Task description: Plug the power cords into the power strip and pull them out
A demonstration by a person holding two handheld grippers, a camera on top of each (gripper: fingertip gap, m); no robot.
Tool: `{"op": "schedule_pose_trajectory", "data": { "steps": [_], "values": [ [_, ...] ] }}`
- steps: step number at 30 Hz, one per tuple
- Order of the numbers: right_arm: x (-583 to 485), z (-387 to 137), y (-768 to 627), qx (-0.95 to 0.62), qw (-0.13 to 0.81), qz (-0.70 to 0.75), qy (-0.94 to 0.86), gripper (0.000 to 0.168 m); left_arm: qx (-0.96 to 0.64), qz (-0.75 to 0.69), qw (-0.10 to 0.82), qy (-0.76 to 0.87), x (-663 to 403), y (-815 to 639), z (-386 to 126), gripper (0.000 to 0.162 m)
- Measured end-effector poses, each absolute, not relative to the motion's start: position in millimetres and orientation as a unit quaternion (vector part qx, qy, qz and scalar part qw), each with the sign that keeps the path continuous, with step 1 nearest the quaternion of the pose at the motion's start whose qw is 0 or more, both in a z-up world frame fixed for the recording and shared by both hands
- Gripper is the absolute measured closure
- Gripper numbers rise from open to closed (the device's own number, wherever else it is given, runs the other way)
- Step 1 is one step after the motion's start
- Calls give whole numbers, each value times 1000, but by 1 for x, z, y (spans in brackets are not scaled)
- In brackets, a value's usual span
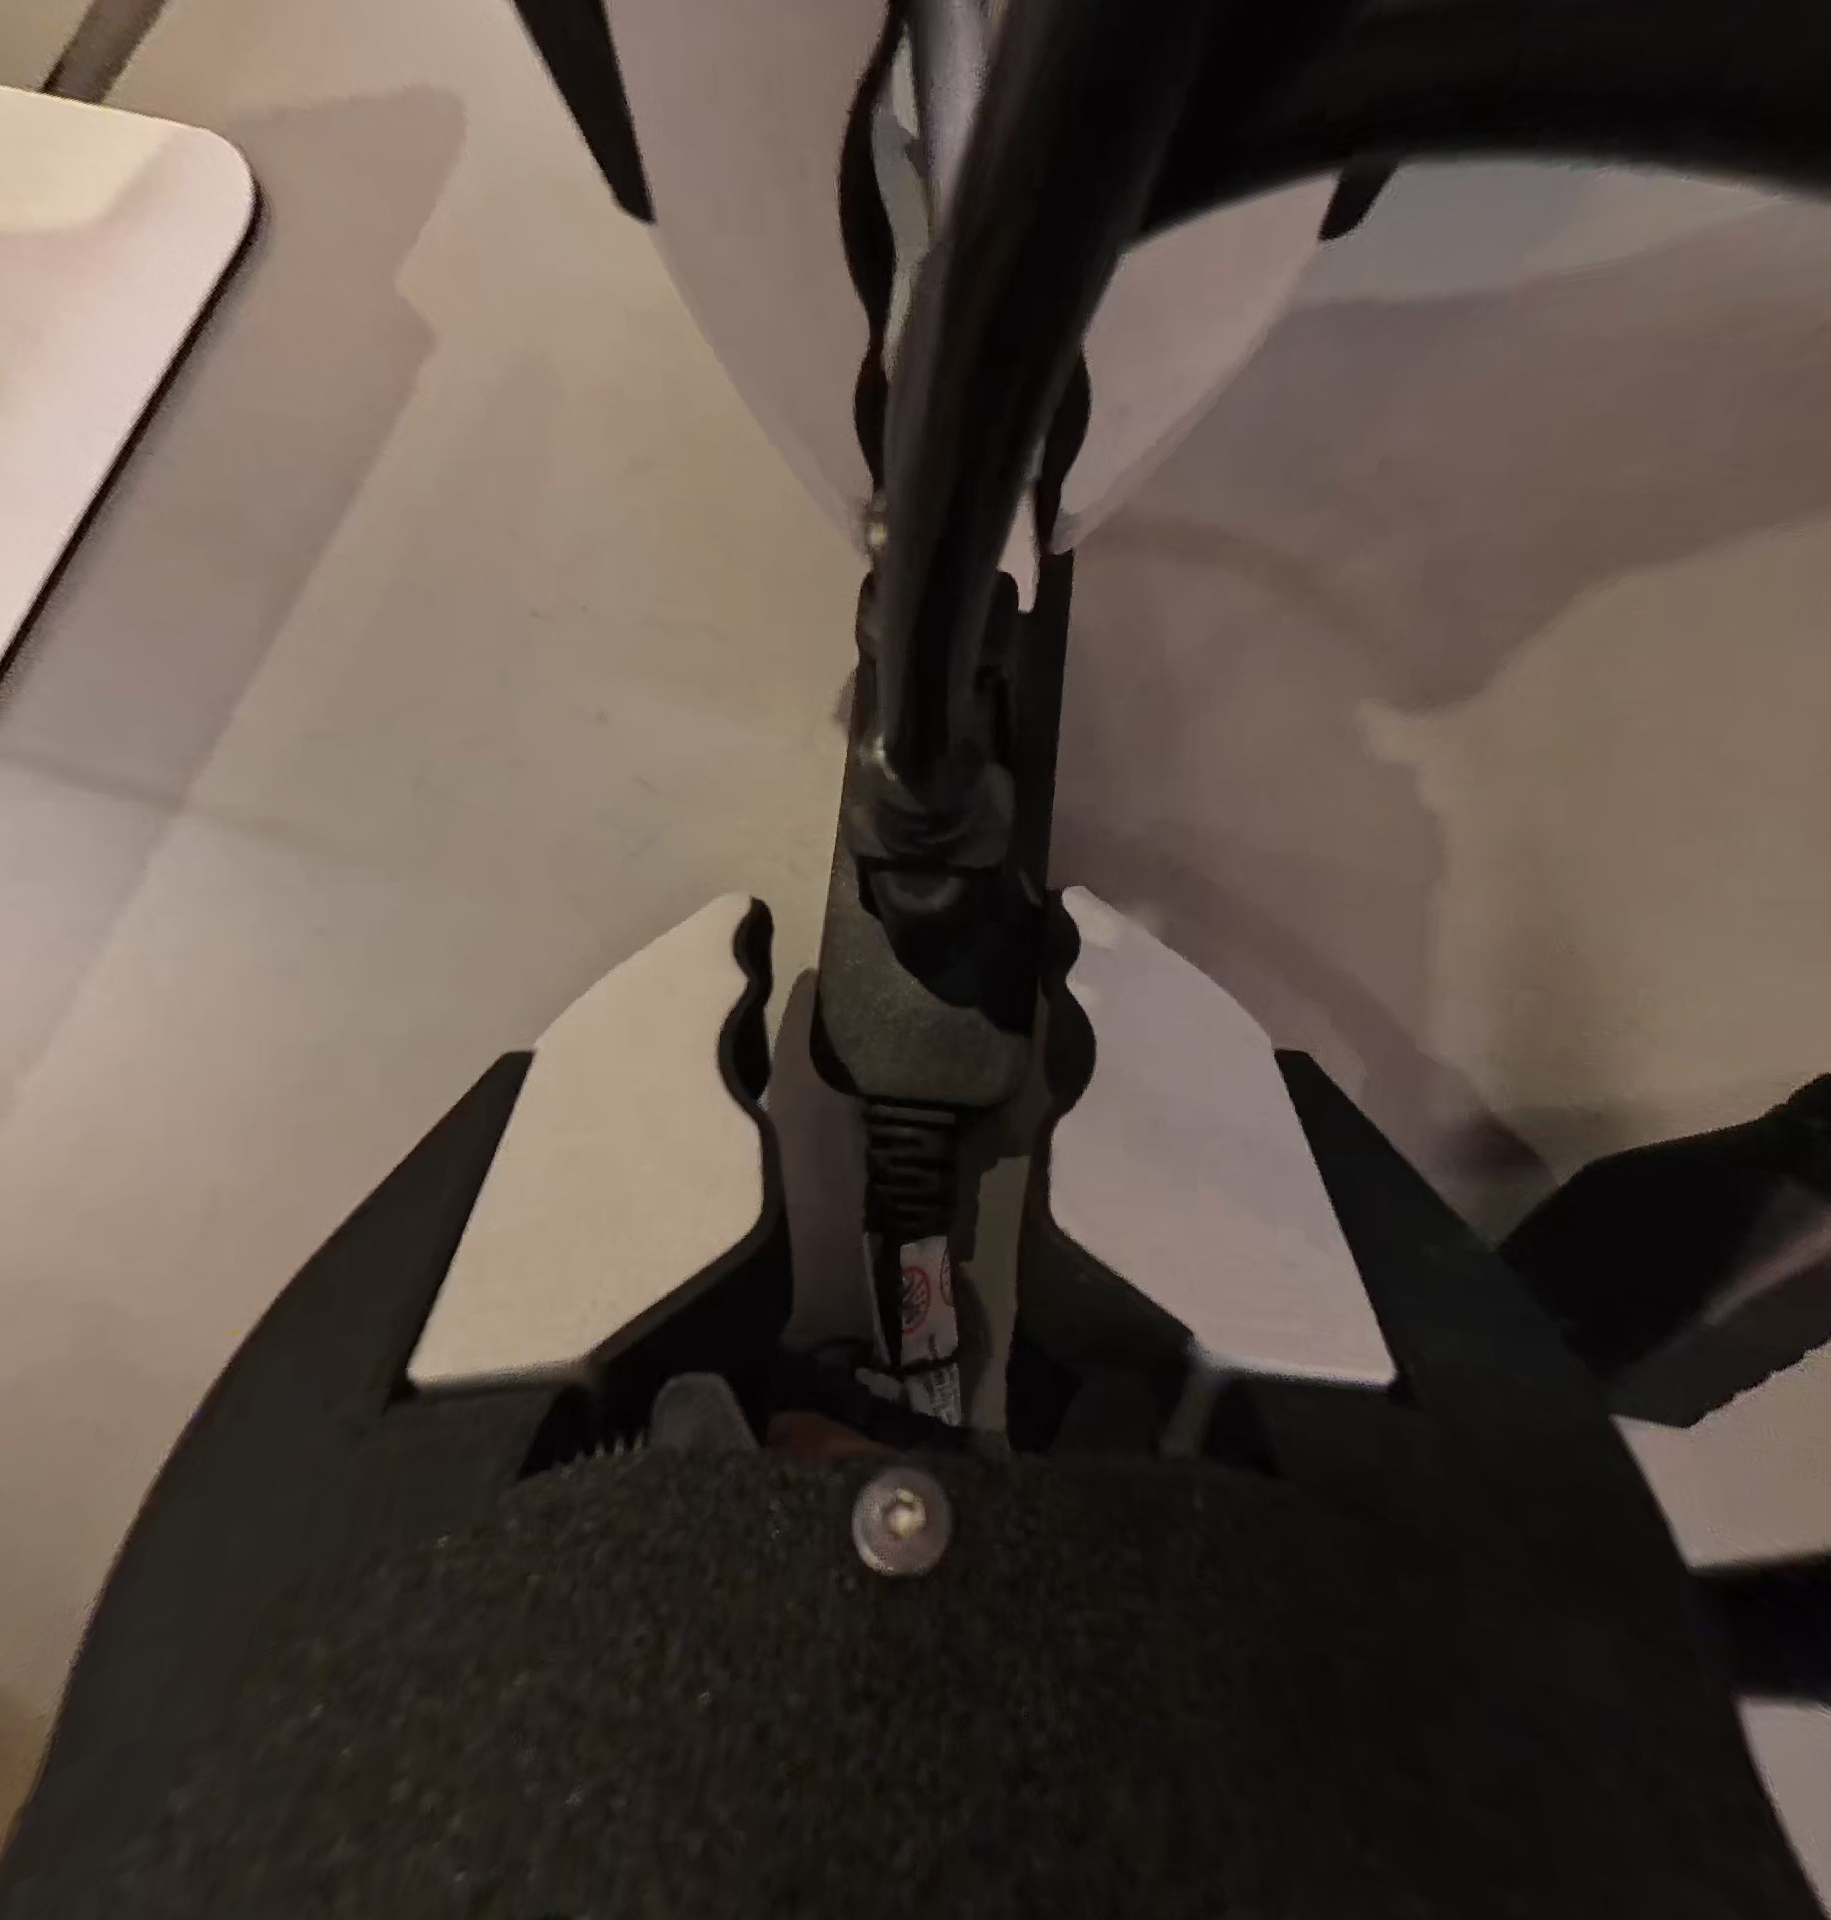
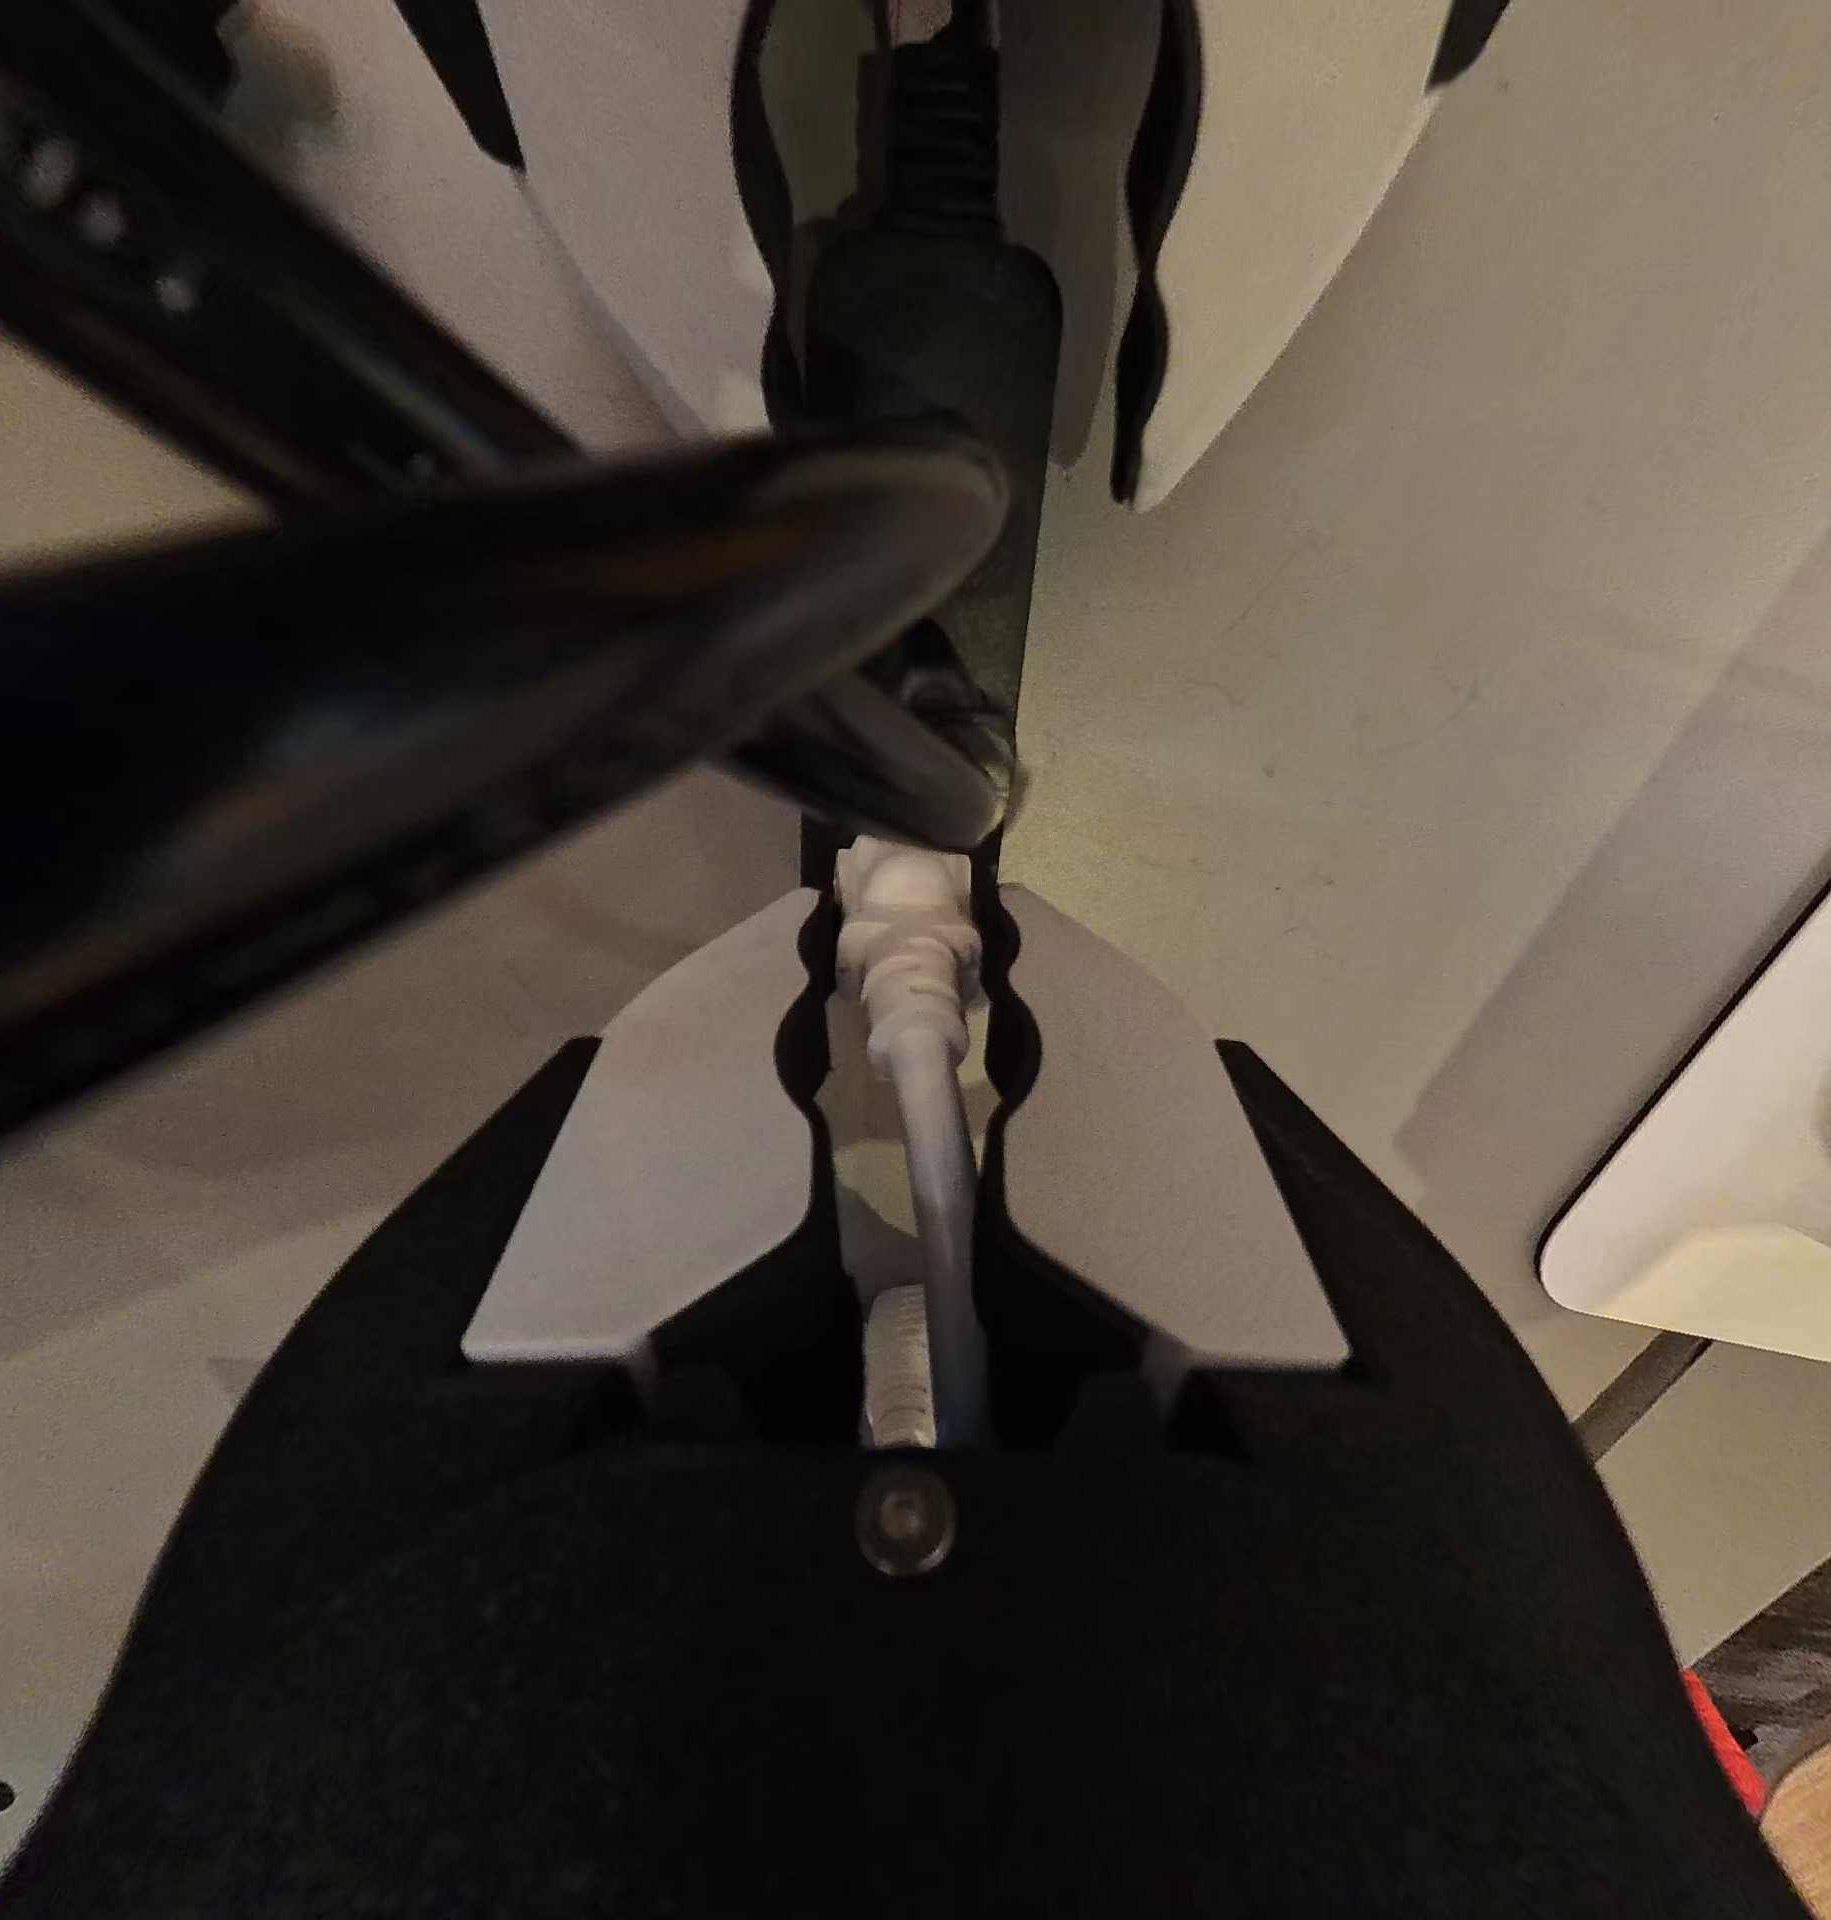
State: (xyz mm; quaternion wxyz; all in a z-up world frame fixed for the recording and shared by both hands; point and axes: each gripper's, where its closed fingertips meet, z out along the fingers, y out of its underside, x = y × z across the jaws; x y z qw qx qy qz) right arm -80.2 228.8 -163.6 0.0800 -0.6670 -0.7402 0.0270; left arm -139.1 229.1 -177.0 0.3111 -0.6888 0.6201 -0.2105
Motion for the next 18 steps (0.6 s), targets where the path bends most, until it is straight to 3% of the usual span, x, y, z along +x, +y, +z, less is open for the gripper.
{"op": "schedule_pose_trajectory", "data": {
  "steps": [6,18],
  "values": [
    [-80,-164,229,-665,84,28,-741,142,-647,-204,303,669,-135,228,-178,123],
    [-82,-164,230,-680,105,55,-724,143,-640,-247,332,648,-129,229,-186,119]
  ]
}}
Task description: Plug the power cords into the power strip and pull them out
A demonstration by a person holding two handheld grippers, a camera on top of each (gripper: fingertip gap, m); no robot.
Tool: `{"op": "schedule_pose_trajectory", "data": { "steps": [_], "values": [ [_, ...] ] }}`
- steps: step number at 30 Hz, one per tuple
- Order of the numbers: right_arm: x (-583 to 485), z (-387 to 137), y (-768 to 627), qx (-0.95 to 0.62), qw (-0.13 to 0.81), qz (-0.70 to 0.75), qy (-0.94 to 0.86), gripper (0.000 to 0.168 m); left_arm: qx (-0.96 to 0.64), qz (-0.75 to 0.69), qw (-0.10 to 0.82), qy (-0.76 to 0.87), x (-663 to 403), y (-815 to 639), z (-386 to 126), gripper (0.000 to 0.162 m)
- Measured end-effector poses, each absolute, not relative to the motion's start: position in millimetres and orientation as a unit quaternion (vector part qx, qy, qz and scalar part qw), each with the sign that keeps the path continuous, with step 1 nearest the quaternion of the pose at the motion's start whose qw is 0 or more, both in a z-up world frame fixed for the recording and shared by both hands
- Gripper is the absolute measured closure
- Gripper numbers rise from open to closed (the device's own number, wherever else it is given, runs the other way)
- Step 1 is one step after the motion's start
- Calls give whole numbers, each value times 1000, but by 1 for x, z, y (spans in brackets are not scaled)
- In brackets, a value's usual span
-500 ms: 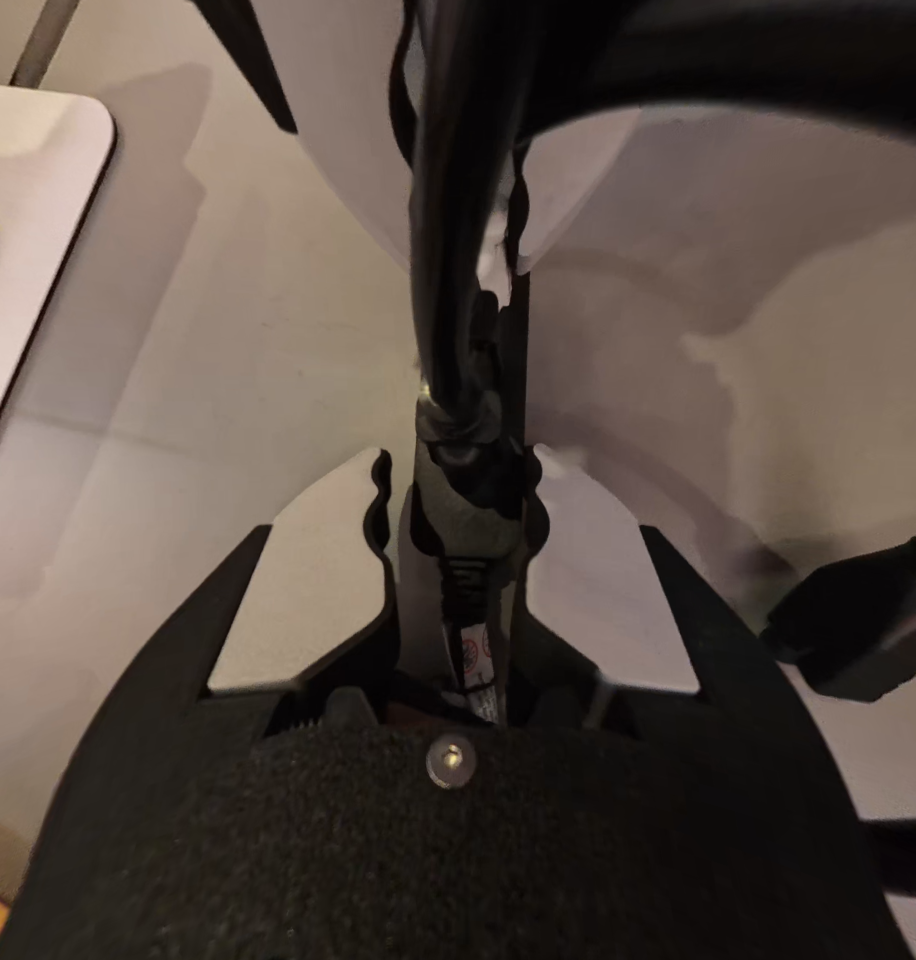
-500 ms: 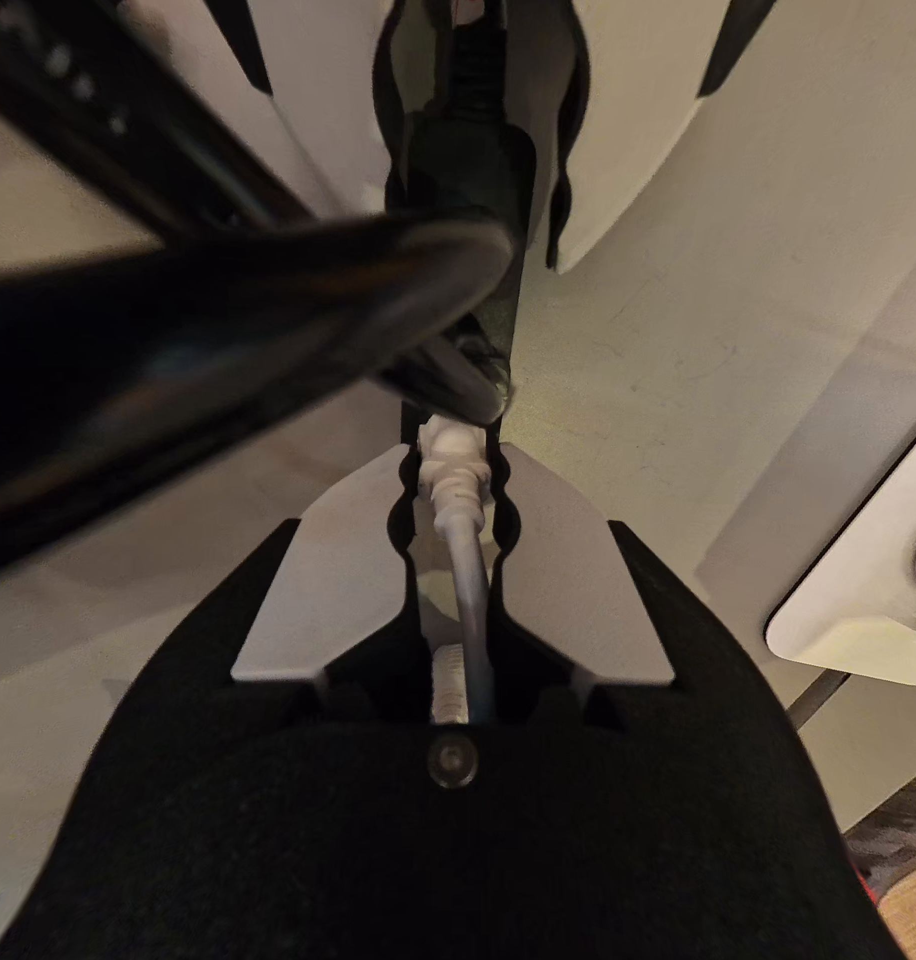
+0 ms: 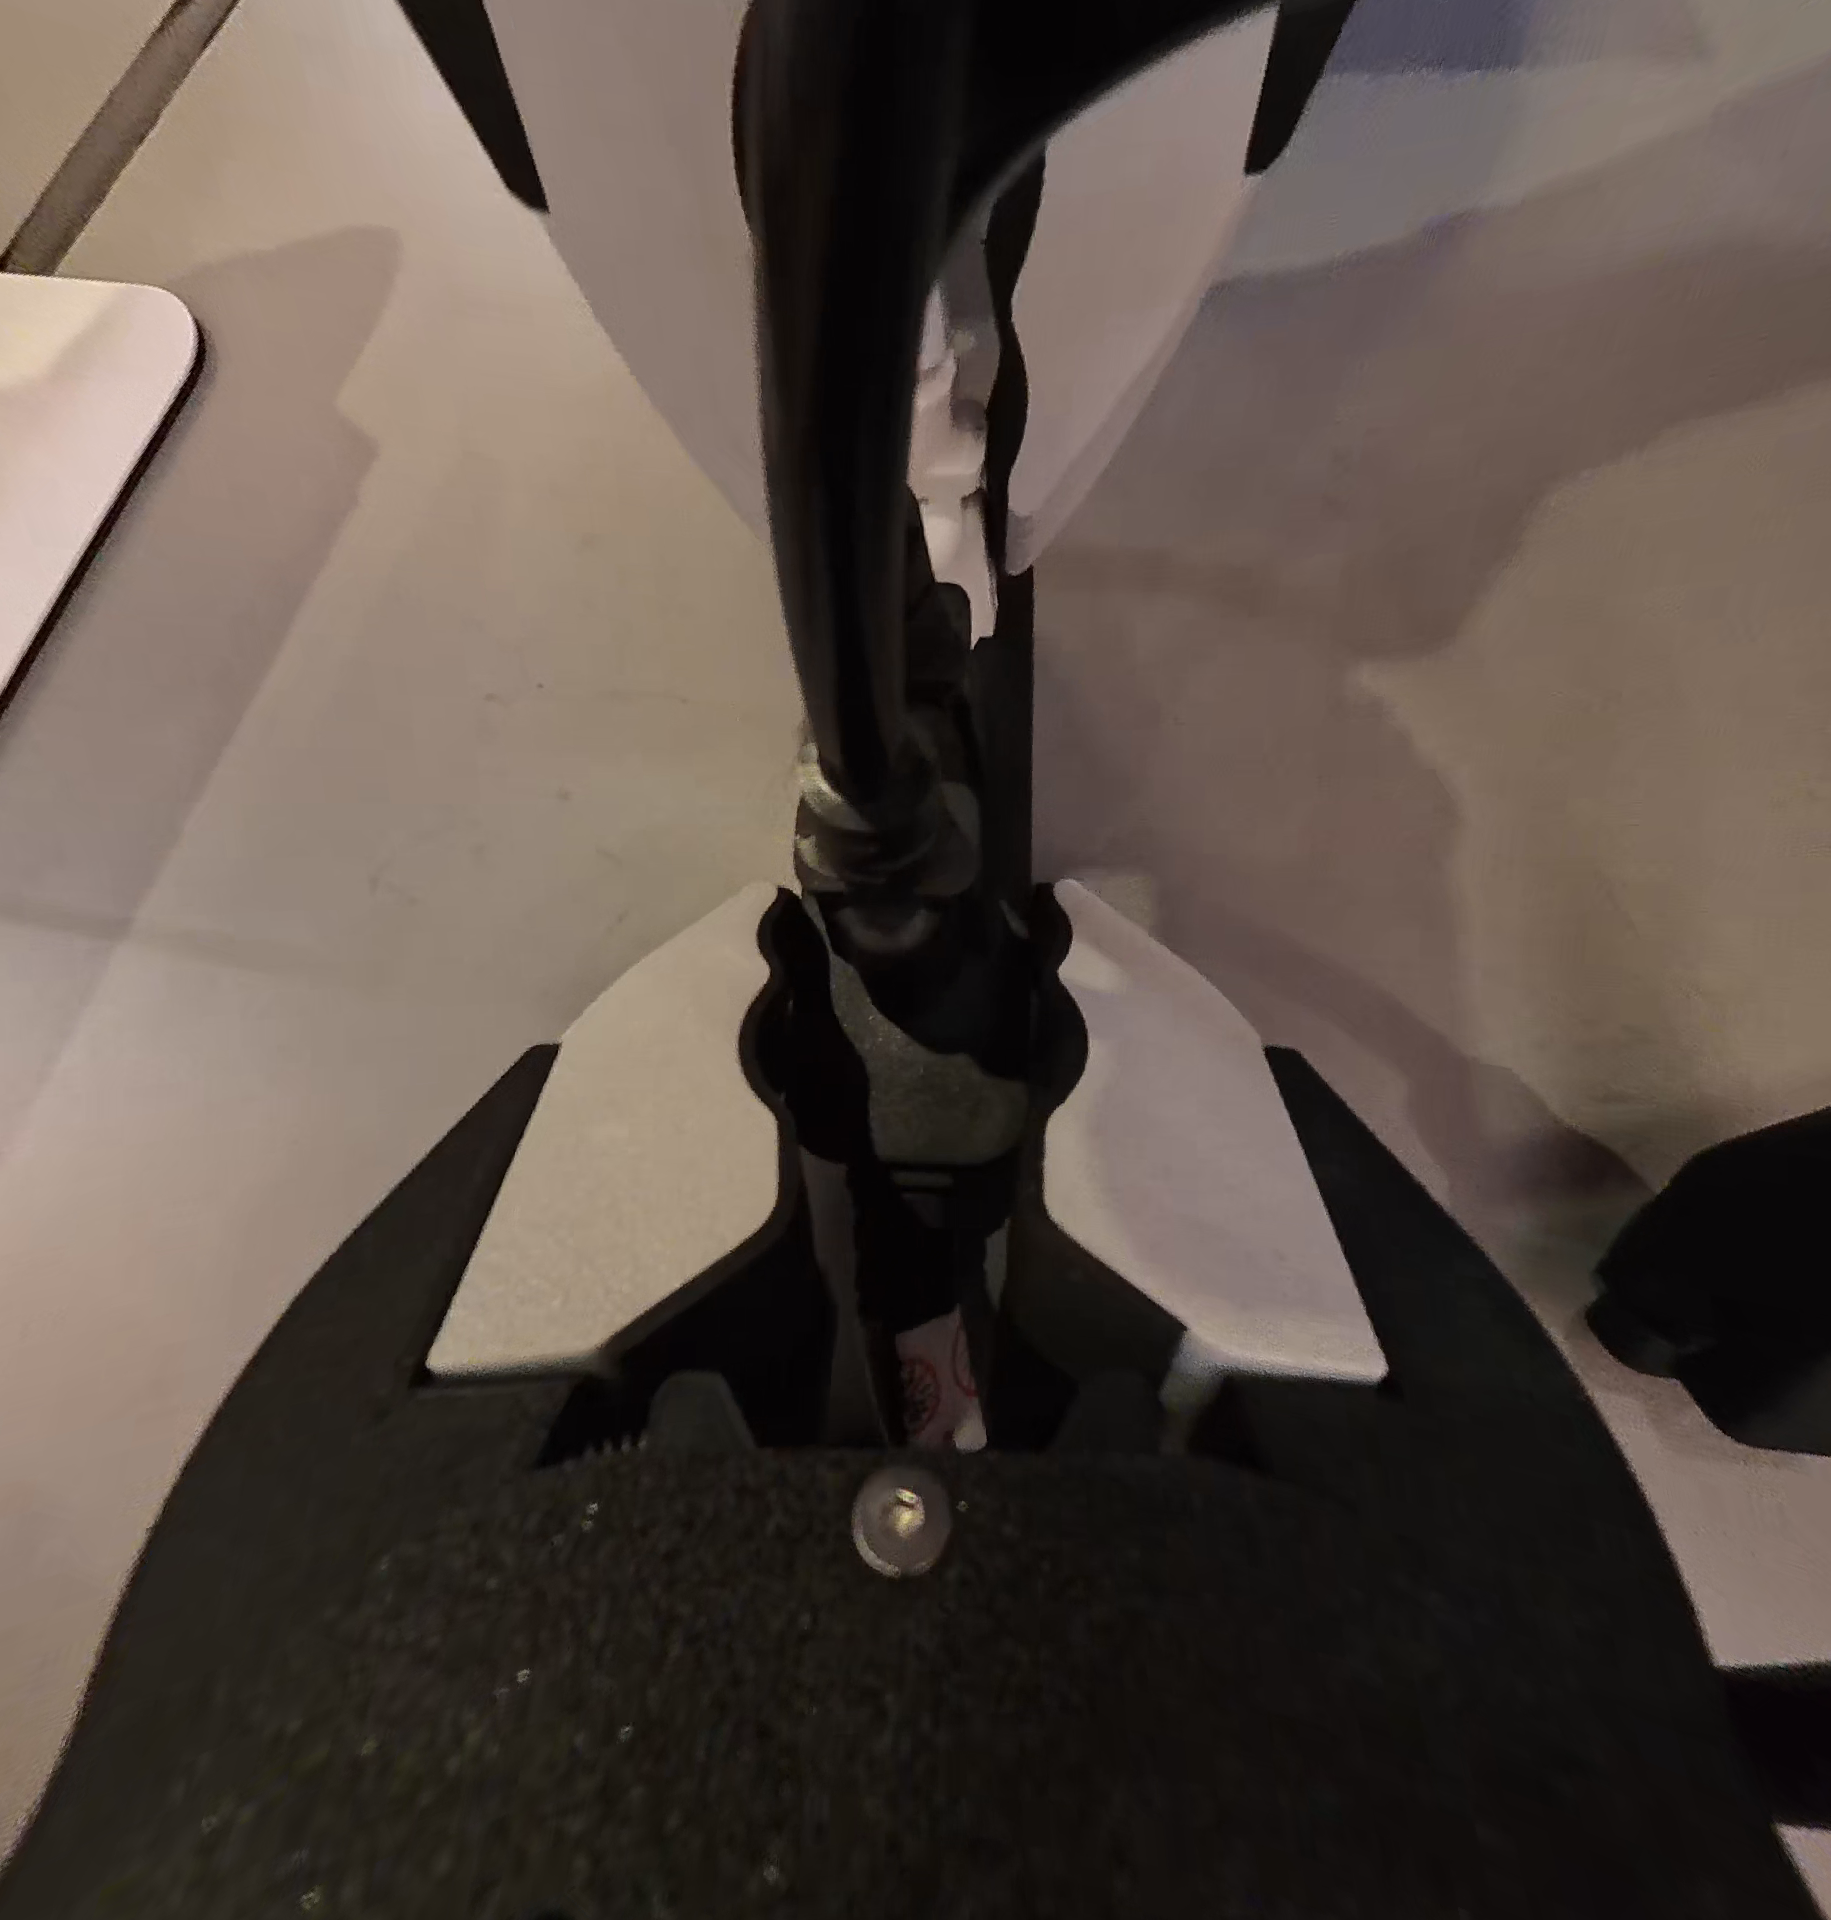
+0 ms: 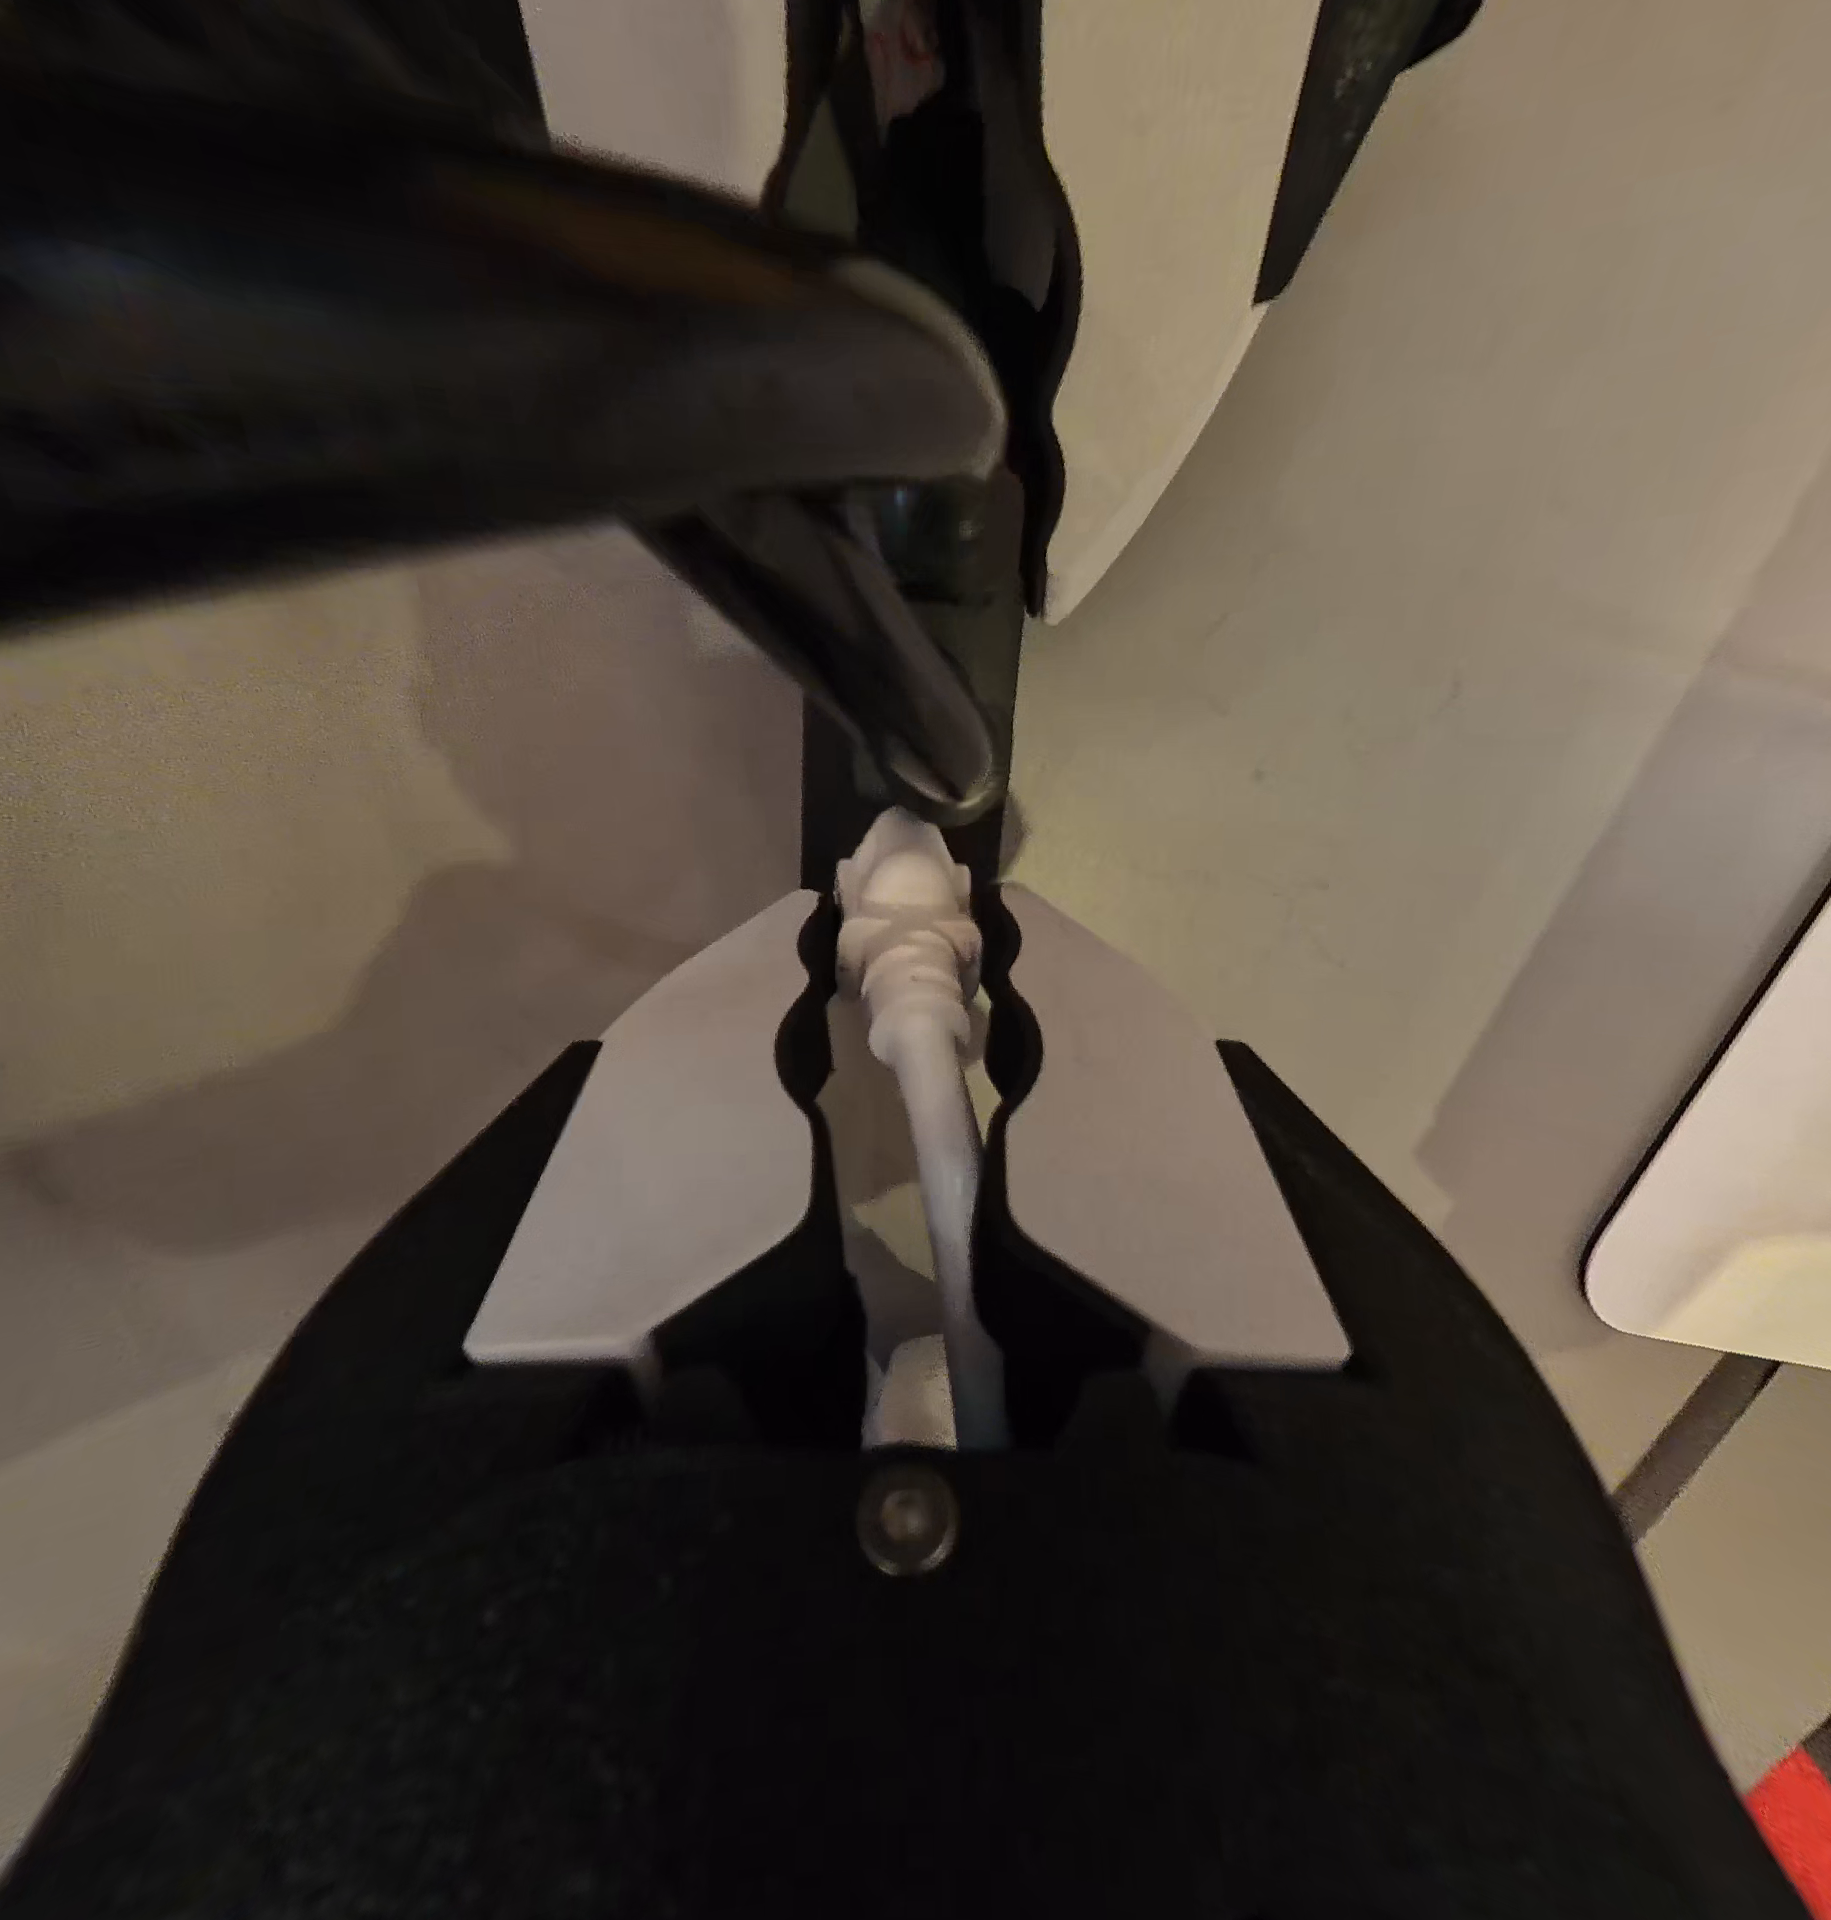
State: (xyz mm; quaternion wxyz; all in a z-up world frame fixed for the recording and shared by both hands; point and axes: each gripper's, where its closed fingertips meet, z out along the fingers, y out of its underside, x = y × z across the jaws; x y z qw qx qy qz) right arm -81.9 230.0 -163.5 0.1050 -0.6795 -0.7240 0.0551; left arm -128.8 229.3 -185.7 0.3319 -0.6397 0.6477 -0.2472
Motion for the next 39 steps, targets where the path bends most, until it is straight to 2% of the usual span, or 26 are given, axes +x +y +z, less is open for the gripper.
{"op": "schedule_pose_trajectory", "data": {
  "steps": [15,22,24,27,29,30,33,36,39],
  "values": [
    [-82,-155,230,-684,100,105,-715,143,-637,-262,330,646,-125,229,-184,118],
    [-78,-161,232,-687,103,68,-716,143,-637,-245,335,649,-124,231,-187,118],
    [-82,-144,233,-686,142,66,-711,144,-638,-244,336,648,-124,231,-187,119],
    [-101,-71,237,-678,305,116,-659,144,-636,-244,336,650,-124,231,-186,119],
    [-91,-40,227,-711,332,124,-608,144,-631,-247,333,656,-125,230,-186,119],
    [-86,-37,216,-730,328,138,-584,133,-626,-247,333,661,-125,230,-186,119],
    [-89,-77,173,-766,311,217,-519,119,-601,-248,329,685,-127,227,-186,119],
    [-90,-136,172,-800,347,227,-434,122,-584,-258,320,700,-130,223,-186,119],
    [-92,-146,191,-788,416,258,-372,122,-572,-264,314,710,-134,218,-186,119]
  ]
}}
